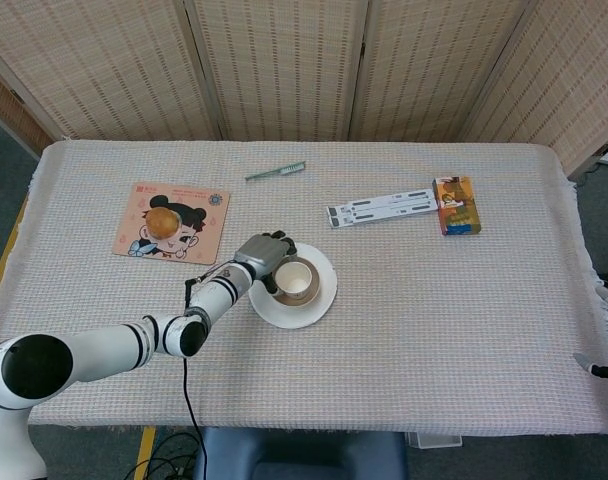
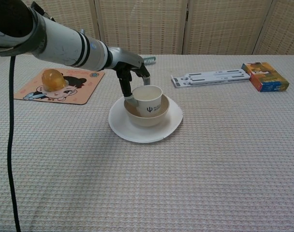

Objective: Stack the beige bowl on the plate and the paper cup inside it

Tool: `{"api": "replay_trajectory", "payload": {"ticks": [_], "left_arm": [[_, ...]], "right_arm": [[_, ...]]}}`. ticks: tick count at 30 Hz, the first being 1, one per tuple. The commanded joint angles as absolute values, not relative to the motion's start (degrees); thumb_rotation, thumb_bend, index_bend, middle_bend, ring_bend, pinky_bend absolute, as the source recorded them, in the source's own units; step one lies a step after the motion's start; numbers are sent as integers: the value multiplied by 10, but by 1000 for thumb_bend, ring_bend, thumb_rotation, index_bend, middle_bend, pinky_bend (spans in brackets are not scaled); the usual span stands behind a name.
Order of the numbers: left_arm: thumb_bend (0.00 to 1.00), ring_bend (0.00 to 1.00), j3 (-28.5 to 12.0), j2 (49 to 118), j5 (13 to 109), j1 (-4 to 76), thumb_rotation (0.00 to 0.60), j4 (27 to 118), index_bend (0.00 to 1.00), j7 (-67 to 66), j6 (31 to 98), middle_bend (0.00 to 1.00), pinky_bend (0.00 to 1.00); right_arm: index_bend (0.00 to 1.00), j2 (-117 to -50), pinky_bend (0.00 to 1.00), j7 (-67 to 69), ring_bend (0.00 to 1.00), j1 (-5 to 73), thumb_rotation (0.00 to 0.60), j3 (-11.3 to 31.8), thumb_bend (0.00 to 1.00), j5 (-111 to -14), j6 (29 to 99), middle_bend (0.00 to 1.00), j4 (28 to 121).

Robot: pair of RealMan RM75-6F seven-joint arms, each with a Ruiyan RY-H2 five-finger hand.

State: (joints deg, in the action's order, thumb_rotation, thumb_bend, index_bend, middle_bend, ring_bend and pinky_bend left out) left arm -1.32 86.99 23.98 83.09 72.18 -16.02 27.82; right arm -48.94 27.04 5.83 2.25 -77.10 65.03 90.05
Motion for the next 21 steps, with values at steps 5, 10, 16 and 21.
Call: {"api": "replay_trajectory", "payload": {"ticks": [5, 10, 16, 21], "left_arm": [[251, 0, -19, 870, 250, 830, 600, 727, 385, -155, 292, 189, 163], [251, 0, -23, 861, 253, 830, 600, 744, 337, -156, 310, 189, 163], [250, 0, -22, 849, 248, 829, 600, 767, 333, -165, 326, 189, 163], [251, 0, -21, 838, 238, 830, 600, 790, 325, -174, 341, 189, 163]], "right_arm": [[0, -489, 0, 273, 0, 58, 600, 22, 228, -773, 651, 0, 899], [0, -490, 0, 272, 0, 58, 600, 22, 228, -775, 653, 0, 899], [0, -489, 0, 269, 0, 56, 600, 21, 228, -776, 659, 0, 902], [0, -489, 0, 267, 0, 54, 600, 21, 228, -779, 664, 0, 905]]}}
